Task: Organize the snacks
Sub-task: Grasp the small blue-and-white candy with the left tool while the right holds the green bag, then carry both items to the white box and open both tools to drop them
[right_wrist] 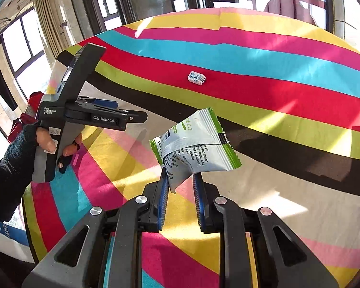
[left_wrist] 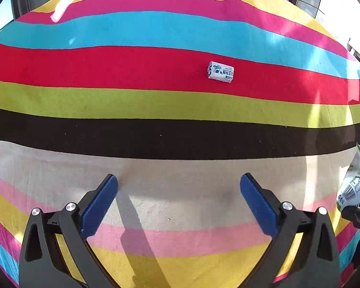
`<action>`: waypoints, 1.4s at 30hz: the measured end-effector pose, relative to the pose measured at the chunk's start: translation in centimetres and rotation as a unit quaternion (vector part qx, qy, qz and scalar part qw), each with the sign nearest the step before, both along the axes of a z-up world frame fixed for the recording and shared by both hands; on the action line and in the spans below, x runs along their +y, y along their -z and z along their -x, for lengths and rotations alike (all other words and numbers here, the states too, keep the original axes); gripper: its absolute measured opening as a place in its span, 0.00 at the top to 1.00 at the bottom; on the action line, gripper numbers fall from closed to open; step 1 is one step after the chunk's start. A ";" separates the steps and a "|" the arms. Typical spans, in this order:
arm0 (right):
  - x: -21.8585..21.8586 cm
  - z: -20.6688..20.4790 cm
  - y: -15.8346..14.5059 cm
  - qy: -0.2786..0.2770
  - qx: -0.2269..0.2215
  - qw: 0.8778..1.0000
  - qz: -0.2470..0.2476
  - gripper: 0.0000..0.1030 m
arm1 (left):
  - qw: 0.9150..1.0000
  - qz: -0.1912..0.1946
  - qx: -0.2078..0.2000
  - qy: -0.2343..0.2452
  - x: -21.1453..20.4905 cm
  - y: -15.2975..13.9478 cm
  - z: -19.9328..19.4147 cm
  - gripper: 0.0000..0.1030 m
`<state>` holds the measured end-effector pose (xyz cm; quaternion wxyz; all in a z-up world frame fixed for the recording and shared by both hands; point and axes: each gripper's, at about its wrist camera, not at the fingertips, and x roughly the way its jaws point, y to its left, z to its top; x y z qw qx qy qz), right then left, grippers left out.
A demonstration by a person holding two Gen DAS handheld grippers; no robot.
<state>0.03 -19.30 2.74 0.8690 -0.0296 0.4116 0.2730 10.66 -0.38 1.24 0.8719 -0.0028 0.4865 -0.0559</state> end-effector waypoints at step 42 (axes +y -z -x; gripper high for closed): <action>1.4 3.7 0.6 0.061 0.000 0.998 -0.017 0.79 | 0.990 0.093 -0.090 0.050 1.7 -1.1 14.9 0.67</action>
